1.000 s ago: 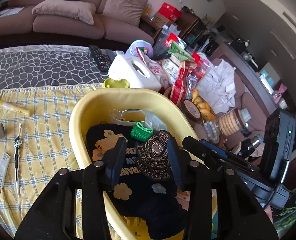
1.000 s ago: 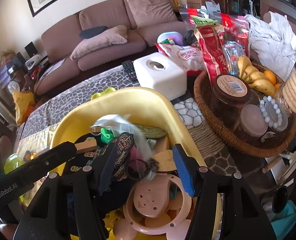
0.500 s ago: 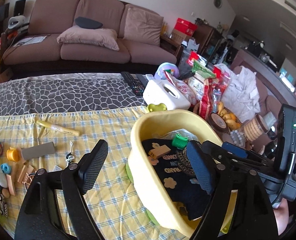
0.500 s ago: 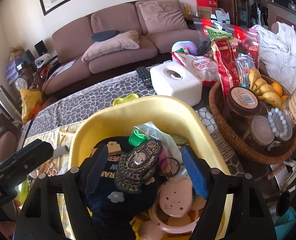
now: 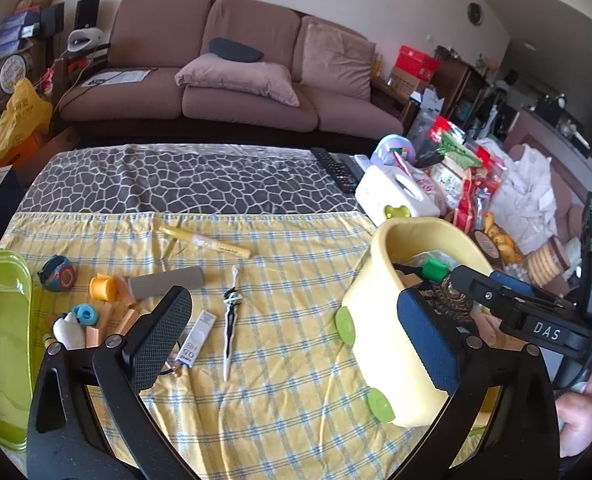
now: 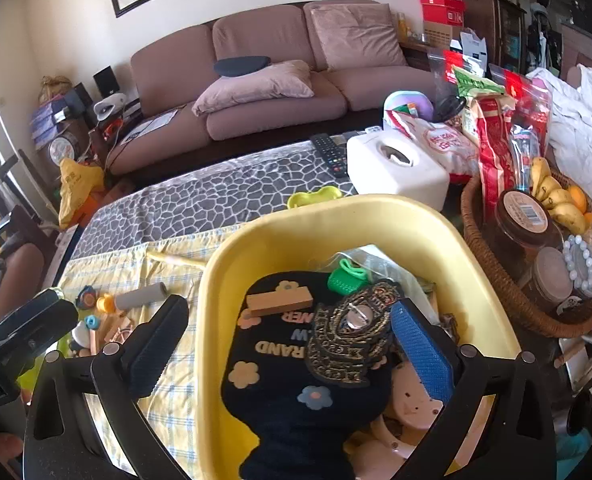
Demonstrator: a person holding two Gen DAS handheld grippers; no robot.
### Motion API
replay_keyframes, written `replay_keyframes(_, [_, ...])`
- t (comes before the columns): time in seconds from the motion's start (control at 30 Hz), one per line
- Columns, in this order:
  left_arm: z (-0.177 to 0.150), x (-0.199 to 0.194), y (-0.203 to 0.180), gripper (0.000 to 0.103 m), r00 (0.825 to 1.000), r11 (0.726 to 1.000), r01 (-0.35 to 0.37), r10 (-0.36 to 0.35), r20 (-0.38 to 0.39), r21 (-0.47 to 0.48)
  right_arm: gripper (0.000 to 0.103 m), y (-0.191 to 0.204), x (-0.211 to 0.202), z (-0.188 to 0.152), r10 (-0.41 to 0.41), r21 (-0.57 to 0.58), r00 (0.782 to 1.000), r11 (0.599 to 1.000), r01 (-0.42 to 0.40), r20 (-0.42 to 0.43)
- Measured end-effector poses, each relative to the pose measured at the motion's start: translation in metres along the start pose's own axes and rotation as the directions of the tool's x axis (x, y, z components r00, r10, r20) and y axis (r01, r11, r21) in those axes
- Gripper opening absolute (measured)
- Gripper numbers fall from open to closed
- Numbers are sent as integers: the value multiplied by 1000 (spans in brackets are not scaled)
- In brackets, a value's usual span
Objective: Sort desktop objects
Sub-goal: 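Withdraw both grippers from the basin back over the cloth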
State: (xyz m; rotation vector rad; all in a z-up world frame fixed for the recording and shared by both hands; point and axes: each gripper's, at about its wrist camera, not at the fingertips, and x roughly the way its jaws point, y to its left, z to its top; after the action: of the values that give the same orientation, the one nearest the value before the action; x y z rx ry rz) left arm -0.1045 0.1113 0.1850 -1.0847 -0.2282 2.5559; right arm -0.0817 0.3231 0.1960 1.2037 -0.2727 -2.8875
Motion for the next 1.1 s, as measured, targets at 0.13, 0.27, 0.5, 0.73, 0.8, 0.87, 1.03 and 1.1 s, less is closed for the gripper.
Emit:
replay_keyframes(0.13, [-11, -8, 23, 103, 999, 999, -46, 45, -9, -15, 102, 20, 4, -3, 25, -28, 1000, 999, -25, -8])
replay_keyframes(0.27, [-23, -15, 47, 103, 996, 995, -92, 91, -17, -24, 102, 42, 6, -8, 46, -64, 999, 997, -46, -9])
replay_keyframes(0.5, [-49, -19, 82, 103, 987, 986, -158, 157, -33, -53, 102, 76, 18, -21, 86, -101, 996, 991, -88, -22])
replay_keyframes(0.73, [-78, -16, 104, 103, 978, 977, -203, 200, -59, -61, 103, 94, 26, -41, 76, -114, 997, 991, -75, -3])
replay_keyframes(0.8, [-86, -15, 108, 103, 977, 976, -207, 202, -68, -68, 103, 100, 25, -47, 44, -141, 999, 989, -41, 19])
replay_keyframes(0.87, [-94, -16, 110, 103, 977, 976, -206, 201, -68, -75, 103, 105, 20, -52, 40, -170, 998, 985, -31, 48])
replay_keyframes(1.03, [-112, -19, 115, 103, 973, 972, -226, 222, -60, -66, 103, 117, 10, -68, 61, -193, 994, 980, -42, 90])
replay_keyframes(1.1, [-118, -18, 118, 103, 969, 968, -244, 241, -56, -60, 103, 121, 10, -78, 68, -191, 994, 980, -51, 82])
